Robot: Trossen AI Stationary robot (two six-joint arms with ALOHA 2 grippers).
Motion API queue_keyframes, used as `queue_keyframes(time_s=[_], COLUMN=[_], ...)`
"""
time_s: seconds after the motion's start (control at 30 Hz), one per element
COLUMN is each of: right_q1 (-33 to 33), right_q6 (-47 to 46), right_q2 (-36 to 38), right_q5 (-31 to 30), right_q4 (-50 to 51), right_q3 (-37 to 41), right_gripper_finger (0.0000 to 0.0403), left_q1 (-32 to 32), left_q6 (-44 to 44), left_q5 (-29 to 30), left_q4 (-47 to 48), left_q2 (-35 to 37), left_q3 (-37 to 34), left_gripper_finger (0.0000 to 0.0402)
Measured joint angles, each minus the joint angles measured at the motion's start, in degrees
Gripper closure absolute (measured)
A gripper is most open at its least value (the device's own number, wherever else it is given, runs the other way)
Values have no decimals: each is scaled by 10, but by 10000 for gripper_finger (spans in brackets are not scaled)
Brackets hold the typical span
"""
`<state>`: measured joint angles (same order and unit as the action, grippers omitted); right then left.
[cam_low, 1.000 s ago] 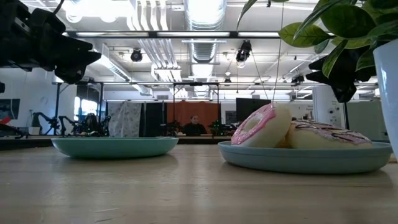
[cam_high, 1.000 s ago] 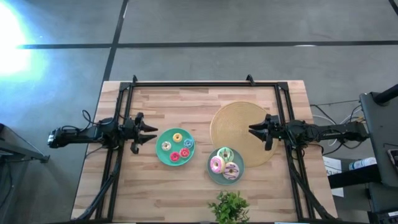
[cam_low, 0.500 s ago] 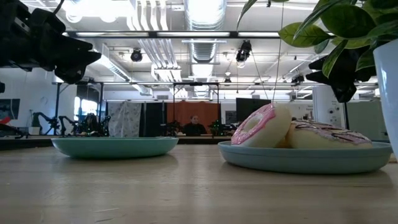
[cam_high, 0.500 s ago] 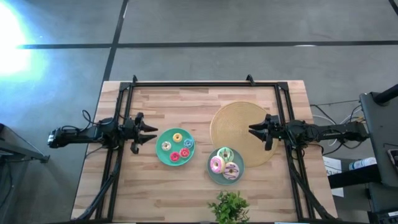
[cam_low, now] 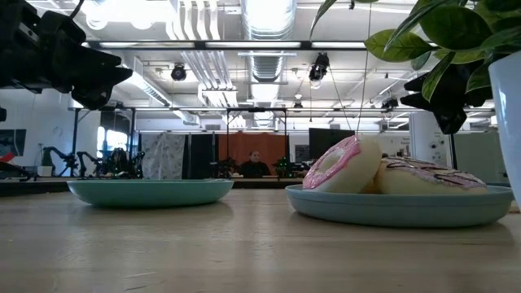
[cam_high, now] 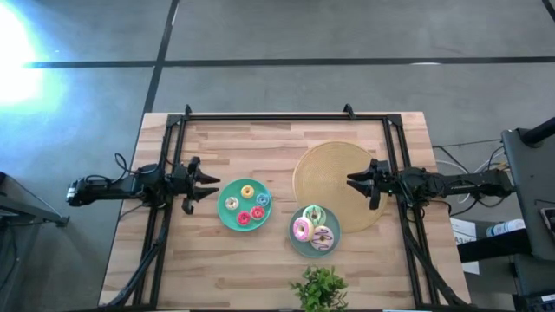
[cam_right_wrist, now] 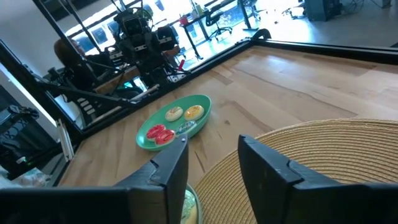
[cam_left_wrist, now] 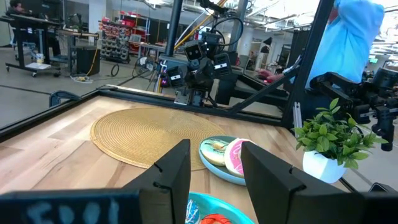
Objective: Pick & Place donuts
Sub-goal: Return to Home Position
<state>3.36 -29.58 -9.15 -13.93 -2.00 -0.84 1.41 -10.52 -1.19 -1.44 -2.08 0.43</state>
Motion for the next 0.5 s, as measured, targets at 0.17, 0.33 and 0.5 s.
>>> queue_keyframes(time_s=[0.17,0.33,0.5], right_q1=[0,0,0], right_q6=[0,0,0], right_q2=[0,0,0], right_q5=[0,0,0], right_q4=[0,0,0], right_q3=[0,0,0], right_gripper_finger=[268,274,280], left_q1=[0,0,0], left_q6=[0,0,0], left_q5=[0,0,0], left_q4=[0,0,0], left_q2=[0,0,0], left_q3=[0,0,0], left_gripper_finger=[284,284,284])
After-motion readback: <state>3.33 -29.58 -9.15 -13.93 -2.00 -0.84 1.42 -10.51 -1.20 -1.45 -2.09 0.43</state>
